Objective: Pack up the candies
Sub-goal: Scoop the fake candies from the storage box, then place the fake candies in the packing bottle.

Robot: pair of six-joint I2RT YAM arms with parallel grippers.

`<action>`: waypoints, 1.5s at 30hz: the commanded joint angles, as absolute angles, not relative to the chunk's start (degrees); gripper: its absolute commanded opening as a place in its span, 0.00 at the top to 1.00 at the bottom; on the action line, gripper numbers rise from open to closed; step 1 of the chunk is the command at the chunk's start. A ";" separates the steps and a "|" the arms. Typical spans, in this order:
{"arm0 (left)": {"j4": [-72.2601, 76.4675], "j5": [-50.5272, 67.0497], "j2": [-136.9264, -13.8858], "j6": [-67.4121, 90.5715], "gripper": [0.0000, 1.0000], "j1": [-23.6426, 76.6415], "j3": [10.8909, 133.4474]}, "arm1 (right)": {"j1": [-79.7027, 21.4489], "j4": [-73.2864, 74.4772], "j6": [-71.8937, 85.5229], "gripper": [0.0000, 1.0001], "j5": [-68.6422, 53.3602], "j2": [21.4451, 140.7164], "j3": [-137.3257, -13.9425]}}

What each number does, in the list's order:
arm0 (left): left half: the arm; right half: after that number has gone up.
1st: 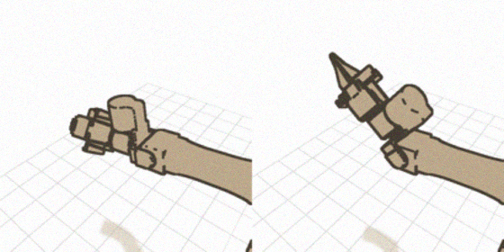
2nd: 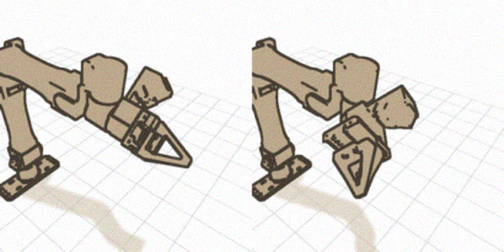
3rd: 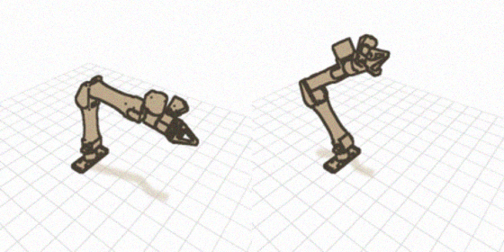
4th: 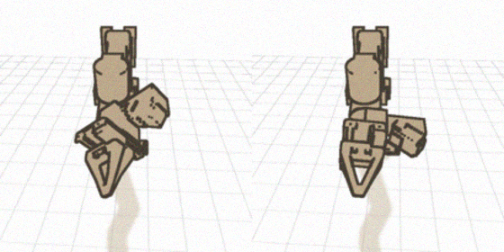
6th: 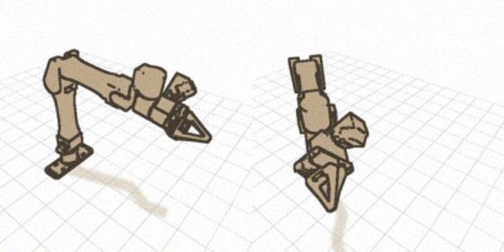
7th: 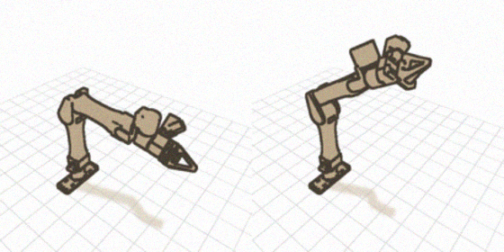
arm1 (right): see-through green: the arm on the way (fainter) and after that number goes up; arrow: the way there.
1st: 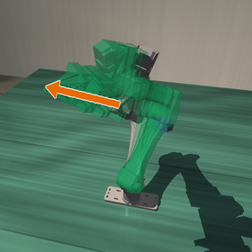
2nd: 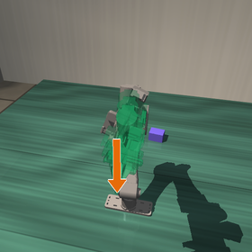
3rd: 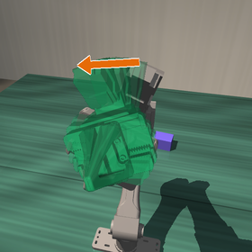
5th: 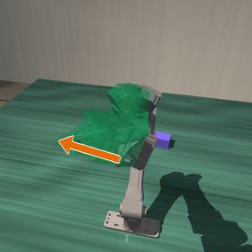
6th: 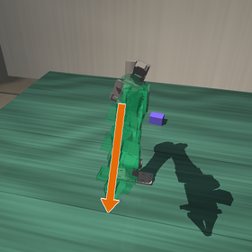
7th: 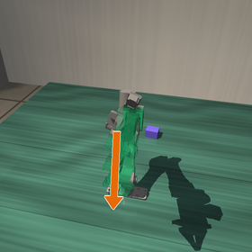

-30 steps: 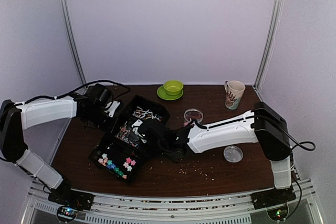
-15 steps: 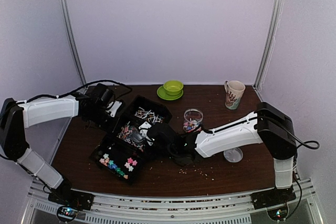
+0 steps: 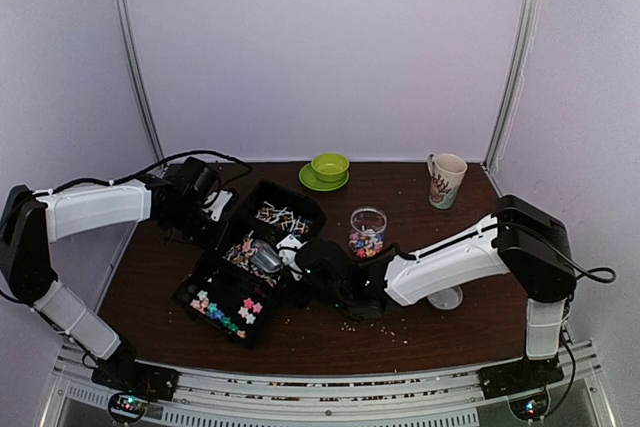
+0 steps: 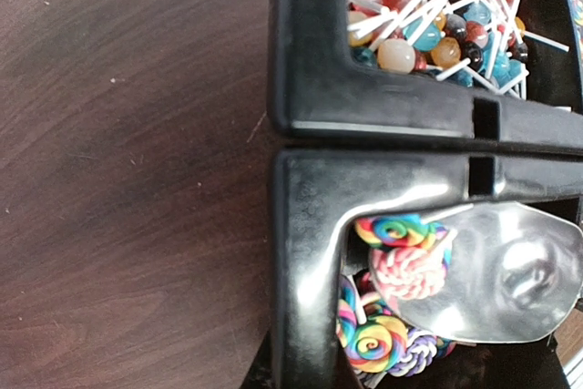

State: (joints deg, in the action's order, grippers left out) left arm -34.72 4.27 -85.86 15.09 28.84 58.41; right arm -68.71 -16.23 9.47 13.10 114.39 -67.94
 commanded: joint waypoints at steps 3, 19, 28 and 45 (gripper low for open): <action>-29.64 8.69 -84.57 17.67 1.00 27.95 63.38 | -67.62 -16.25 10.43 1.00 16.02 113.03 -64.03; -30.32 9.45 -85.67 17.62 1.00 27.51 63.87 | -67.63 -29.22 5.83 1.00 15.12 107.30 -55.73; -30.50 9.89 -85.72 17.58 1.00 27.33 63.99 | -68.39 -31.71 0.83 1.00 14.70 106.17 -54.44; -31.19 10.33 -86.03 17.50 1.00 27.40 64.32 | -69.66 -35.87 -6.87 1.00 18.06 102.52 -52.23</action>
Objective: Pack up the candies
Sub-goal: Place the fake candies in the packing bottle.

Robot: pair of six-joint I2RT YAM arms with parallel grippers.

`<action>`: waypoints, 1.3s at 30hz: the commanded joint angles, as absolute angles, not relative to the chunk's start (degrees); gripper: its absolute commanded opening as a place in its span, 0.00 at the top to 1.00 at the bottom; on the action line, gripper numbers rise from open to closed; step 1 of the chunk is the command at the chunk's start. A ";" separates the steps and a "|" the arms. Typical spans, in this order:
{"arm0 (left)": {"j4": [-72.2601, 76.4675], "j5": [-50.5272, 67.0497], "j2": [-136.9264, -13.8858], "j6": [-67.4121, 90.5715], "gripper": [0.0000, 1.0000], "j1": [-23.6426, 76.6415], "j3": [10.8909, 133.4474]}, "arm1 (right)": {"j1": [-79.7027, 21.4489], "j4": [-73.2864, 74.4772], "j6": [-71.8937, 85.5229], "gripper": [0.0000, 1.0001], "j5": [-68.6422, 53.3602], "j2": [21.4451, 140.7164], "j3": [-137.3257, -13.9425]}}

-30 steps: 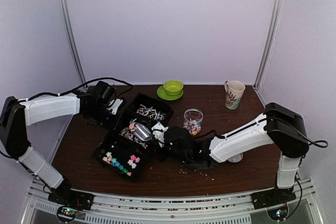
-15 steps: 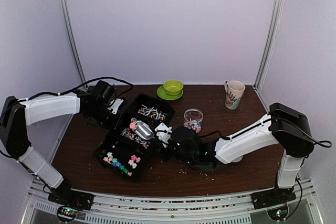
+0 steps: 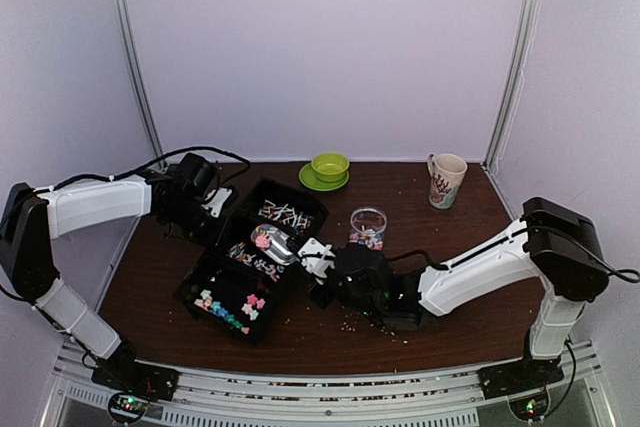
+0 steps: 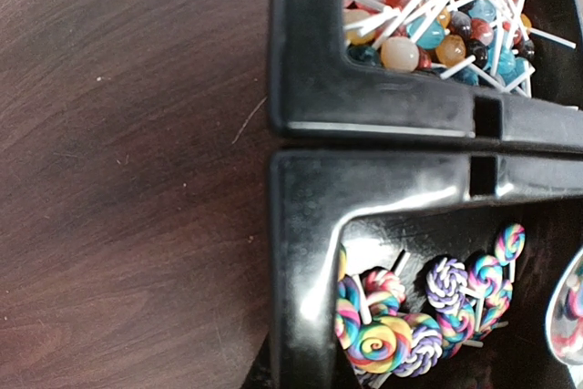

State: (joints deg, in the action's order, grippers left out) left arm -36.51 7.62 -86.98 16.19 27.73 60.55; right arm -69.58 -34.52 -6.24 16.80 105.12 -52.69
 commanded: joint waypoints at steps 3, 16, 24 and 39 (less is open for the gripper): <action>-31.20 10.54 -85.94 17.50 1.00 27.34 64.26 | -69.66 -37.15 -6.57 1.00 18.13 100.88 -50.73; -31.46 10.20 -85.53 17.49 1.00 27.34 64.27 | -67.50 -19.34 -8.23 1.00 22.85 86.55 -49.25; -31.53 10.20 -85.52 17.49 1.00 27.35 64.36 | -63.56 -6.99 -6.95 1.00 24.64 77.25 -46.83; -31.62 10.16 -85.94 17.58 1.00 27.37 64.43 | -58.79 26.60 0.30 1.00 29.54 73.99 -58.06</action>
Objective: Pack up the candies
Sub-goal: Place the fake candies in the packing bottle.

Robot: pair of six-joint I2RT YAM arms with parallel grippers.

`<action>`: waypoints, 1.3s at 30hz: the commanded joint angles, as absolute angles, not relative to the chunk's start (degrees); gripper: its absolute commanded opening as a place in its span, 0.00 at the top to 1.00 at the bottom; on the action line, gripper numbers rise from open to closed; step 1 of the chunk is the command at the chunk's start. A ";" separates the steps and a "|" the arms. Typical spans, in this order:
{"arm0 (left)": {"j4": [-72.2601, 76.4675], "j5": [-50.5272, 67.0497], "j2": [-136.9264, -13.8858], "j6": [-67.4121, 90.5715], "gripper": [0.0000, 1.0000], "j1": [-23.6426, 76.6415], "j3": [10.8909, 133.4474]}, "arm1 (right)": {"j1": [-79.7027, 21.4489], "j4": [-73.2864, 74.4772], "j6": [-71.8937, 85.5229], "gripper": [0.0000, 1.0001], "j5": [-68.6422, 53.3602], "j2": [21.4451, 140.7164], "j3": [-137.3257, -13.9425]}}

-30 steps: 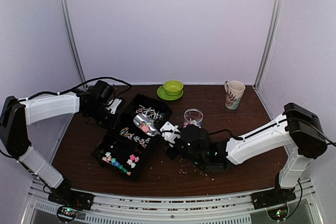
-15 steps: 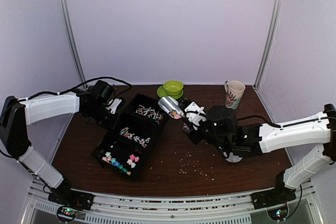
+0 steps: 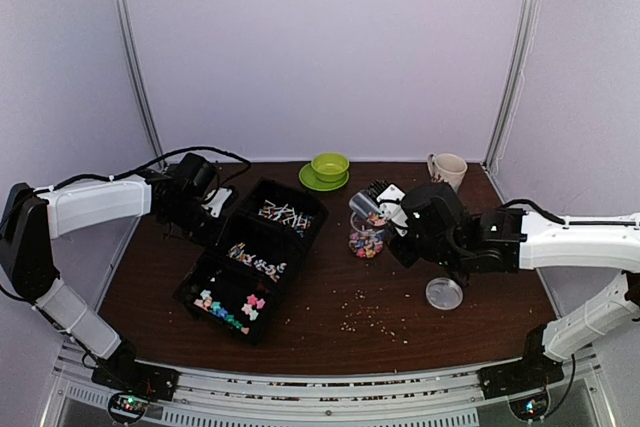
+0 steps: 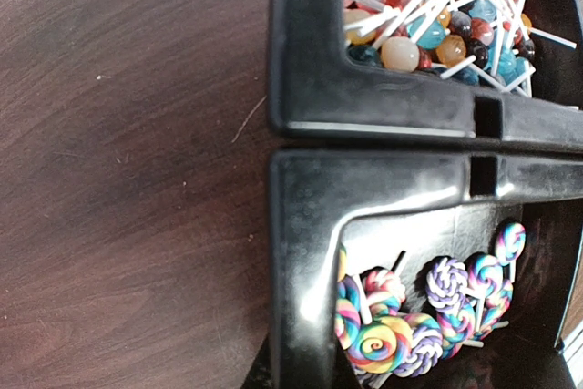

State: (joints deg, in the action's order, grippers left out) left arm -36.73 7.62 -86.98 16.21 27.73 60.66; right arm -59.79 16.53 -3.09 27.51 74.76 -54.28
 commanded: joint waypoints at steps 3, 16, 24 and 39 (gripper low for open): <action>-31.60 10.15 -86.03 17.59 1.00 27.34 64.50 | -57.93 31.22 1.33 1.00 29.15 75.20 -60.32; -31.72 9.84 -85.90 17.53 1.00 27.38 64.54 | -54.42 42.25 1.91 1.00 26.01 82.89 -68.96; -31.82 9.87 -86.13 17.49 1.00 27.41 64.62 | -53.46 47.64 1.10 1.00 24.05 87.52 -74.40; -31.84 10.21 -85.98 17.49 1.00 27.35 64.80 | -52.70 57.69 0.08 1.00 23.59 92.52 -83.81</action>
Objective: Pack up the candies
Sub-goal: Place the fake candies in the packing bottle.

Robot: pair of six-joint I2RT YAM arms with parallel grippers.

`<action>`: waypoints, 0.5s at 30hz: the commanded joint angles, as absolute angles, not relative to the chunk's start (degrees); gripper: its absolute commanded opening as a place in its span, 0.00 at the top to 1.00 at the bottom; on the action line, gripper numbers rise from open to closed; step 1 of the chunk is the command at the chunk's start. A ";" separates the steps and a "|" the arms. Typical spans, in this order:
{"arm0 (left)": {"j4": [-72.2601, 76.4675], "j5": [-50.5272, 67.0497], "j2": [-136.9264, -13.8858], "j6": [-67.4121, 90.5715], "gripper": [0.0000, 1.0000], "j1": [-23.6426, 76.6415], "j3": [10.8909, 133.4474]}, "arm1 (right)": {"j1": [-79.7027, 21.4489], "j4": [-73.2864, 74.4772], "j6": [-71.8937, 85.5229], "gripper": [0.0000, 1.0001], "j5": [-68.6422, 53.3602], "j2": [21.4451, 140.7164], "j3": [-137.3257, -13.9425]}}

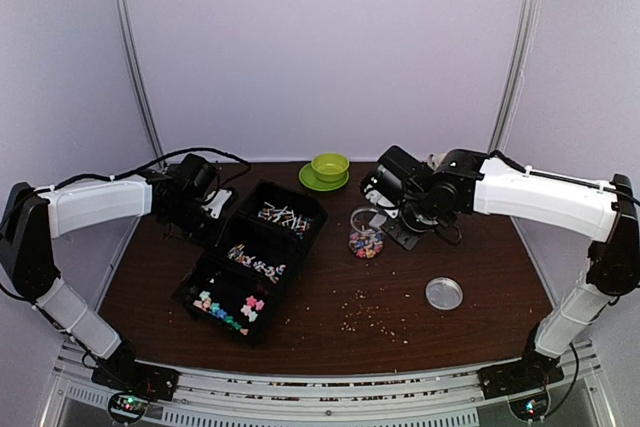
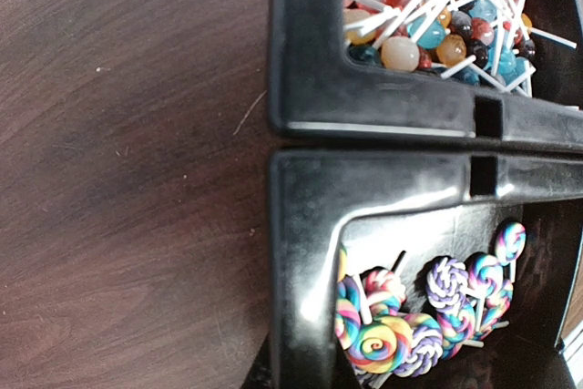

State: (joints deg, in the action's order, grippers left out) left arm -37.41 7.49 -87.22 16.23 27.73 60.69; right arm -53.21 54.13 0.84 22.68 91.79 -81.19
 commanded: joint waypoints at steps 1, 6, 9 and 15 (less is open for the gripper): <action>-31.88 10.20 -85.82 17.49 1.00 27.34 64.78 | -52.58 58.06 0.09 1.00 23.76 92.68 -84.29; -31.90 10.52 -85.74 17.49 1.00 27.34 64.80 | -52.49 61.22 -0.55 1.00 24.43 94.26 -87.78; -31.86 10.73 -85.60 17.51 1.00 27.40 64.79 | -52.51 62.97 -1.08 1.00 24.39 95.74 -89.92; -31.90 10.81 -85.25 17.58 1.00 27.40 64.76 | -52.51 66.09 -1.97 1.00 24.86 99.13 -93.66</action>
